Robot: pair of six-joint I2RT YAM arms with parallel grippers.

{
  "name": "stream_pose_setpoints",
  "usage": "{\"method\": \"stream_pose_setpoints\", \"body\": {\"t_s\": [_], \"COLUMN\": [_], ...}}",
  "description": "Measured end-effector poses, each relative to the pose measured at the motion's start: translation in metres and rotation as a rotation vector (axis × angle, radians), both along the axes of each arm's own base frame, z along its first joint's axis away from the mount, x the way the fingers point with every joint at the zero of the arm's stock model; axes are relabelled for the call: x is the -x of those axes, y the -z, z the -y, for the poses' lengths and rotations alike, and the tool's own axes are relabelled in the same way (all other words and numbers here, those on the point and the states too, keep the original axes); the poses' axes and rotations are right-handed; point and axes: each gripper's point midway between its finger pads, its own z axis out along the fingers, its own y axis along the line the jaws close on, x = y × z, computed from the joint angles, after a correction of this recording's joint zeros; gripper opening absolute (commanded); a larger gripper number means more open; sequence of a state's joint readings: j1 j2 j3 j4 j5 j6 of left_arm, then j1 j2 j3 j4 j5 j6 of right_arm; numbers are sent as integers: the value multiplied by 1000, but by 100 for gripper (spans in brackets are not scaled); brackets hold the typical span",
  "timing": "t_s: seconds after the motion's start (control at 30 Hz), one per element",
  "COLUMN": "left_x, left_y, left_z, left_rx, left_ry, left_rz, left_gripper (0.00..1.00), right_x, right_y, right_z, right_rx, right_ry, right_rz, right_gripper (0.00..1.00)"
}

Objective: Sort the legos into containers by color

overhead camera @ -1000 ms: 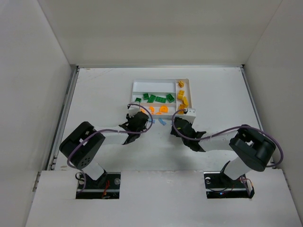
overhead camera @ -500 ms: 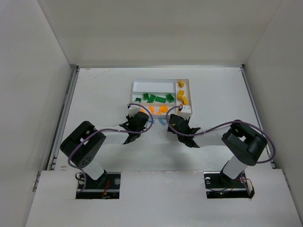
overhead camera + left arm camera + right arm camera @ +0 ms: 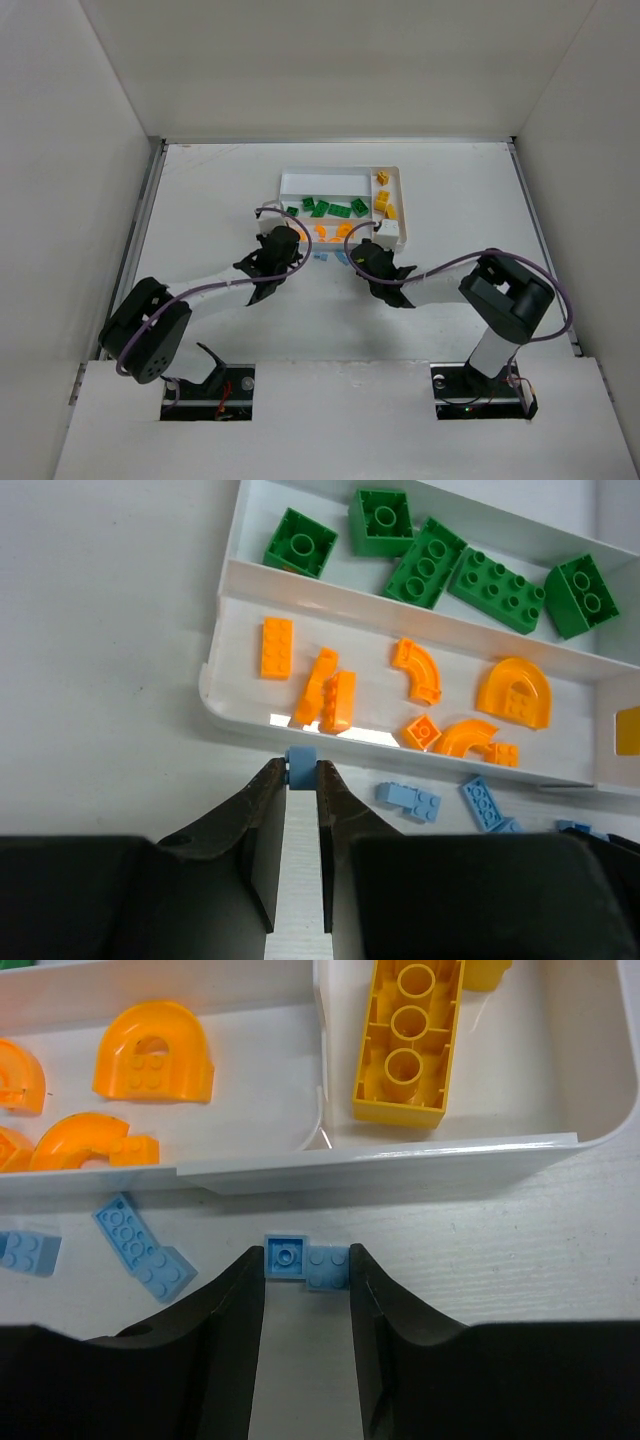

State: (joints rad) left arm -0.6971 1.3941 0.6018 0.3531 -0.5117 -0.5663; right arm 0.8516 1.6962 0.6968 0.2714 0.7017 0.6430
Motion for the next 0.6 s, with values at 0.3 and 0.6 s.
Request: {"method": "stream_pose_setpoints", "body": {"t_s": [0.3,0.6], "left_x": [-44,-121], "left_y": [-10,-20], "left_z": [2,27], "left_rx": [77,129], "left_ry": [-52,-74], "left_rz": [-8,18], "left_gripper": [13,13], "right_x": [5,22], "right_y": [-7,-28], "right_z": [4,1], "right_rx": [-20,-98], "right_ry": [2,-33], "right_rz": [12,40], "right_gripper": [37,37]}}
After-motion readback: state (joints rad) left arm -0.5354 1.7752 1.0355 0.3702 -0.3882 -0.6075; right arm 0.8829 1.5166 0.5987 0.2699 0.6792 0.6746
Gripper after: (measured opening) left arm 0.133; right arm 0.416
